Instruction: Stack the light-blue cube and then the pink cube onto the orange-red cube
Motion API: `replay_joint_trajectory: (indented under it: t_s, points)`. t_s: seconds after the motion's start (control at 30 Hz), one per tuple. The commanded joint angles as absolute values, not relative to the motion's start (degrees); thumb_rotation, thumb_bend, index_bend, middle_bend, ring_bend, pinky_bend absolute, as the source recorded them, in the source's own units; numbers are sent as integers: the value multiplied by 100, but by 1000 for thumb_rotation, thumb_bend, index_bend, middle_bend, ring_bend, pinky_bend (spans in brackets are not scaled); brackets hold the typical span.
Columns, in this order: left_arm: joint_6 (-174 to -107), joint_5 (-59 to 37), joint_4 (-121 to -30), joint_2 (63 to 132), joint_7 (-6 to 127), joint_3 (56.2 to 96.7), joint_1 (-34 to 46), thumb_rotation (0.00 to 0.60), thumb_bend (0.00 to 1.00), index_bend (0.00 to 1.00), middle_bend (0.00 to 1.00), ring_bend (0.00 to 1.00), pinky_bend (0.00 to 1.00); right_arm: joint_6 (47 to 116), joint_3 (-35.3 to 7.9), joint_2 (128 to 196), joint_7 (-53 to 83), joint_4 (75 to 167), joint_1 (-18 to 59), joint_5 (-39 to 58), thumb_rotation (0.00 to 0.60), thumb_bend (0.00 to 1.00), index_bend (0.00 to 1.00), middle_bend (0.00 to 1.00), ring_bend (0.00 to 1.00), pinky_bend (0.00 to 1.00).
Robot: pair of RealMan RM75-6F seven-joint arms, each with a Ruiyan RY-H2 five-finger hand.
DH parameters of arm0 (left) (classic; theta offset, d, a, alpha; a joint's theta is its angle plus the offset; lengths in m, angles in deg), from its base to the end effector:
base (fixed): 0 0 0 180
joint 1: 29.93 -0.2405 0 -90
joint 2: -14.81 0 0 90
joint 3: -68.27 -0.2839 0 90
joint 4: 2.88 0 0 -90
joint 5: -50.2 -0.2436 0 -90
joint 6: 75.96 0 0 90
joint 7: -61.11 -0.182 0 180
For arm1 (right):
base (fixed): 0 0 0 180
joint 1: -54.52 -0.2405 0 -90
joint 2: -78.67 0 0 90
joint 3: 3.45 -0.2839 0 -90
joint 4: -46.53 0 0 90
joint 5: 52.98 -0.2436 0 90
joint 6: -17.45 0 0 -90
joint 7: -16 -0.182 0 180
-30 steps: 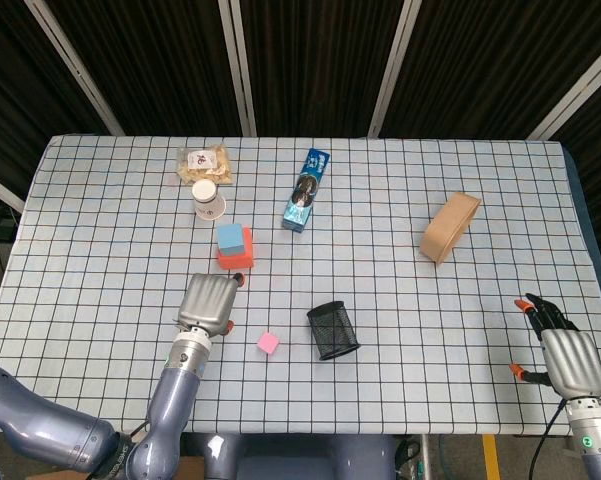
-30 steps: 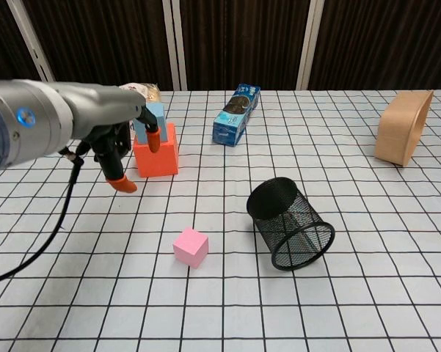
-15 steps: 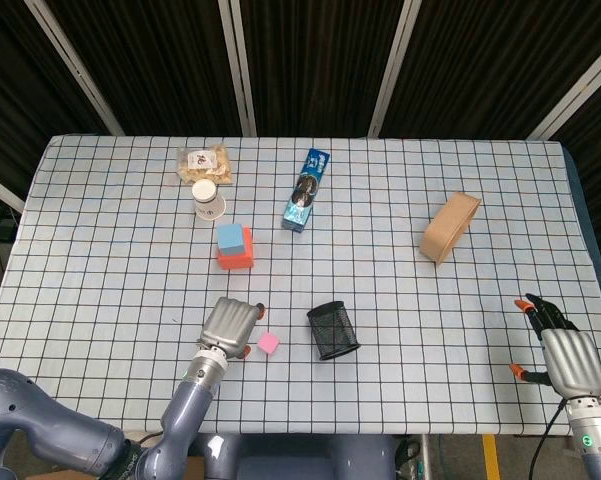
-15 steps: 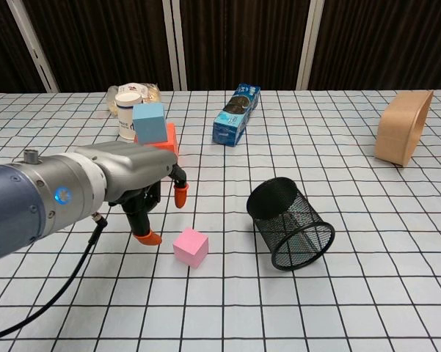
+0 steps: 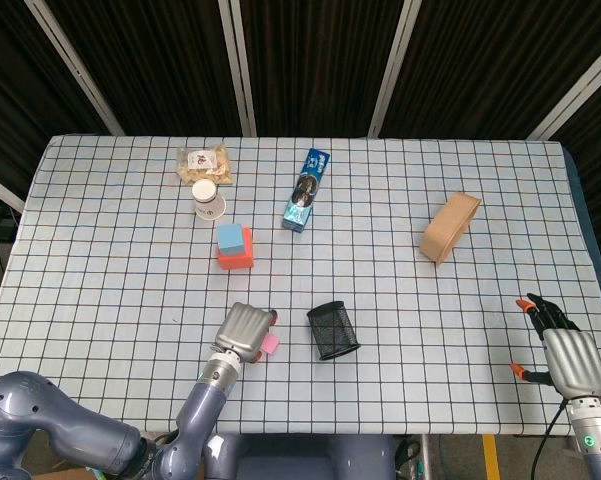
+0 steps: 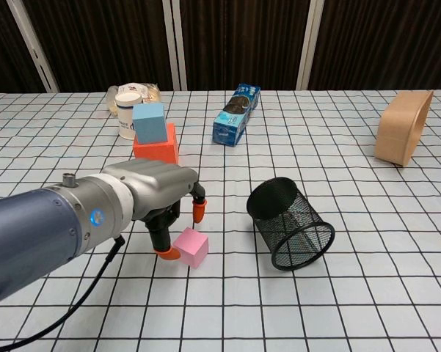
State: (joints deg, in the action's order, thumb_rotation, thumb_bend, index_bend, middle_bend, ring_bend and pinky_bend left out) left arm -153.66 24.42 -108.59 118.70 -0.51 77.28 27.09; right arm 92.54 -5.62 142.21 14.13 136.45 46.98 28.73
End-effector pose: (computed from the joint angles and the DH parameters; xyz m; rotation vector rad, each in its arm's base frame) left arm -0.0465 0.3027 -0.1367 -1.9983 -0.9385 -0.5589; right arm -0.3758 -0.2363 0.1246 1.4389 -1.0296 0.7743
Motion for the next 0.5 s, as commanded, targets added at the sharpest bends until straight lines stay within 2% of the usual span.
replay_joint_trajectory:
  t_s: [0.03, 0.5]
  points:
    - [-15328, 2437, -10798, 11933, -52, 7747, 2730, 600, 268, 350, 834, 673, 701, 9257, -561, 14217, 1404, 13645, 4697, 2881, 600, 138, 171, 106, 133, 340]
    - [-15362, 2379, -10696, 12096, -110, 7772, 2749, 600, 268, 383, 835, 673, 701, 9261, -552, 14197, 1350, 13647, 4704, 2897, 600, 138, 170, 106, 134, 339]
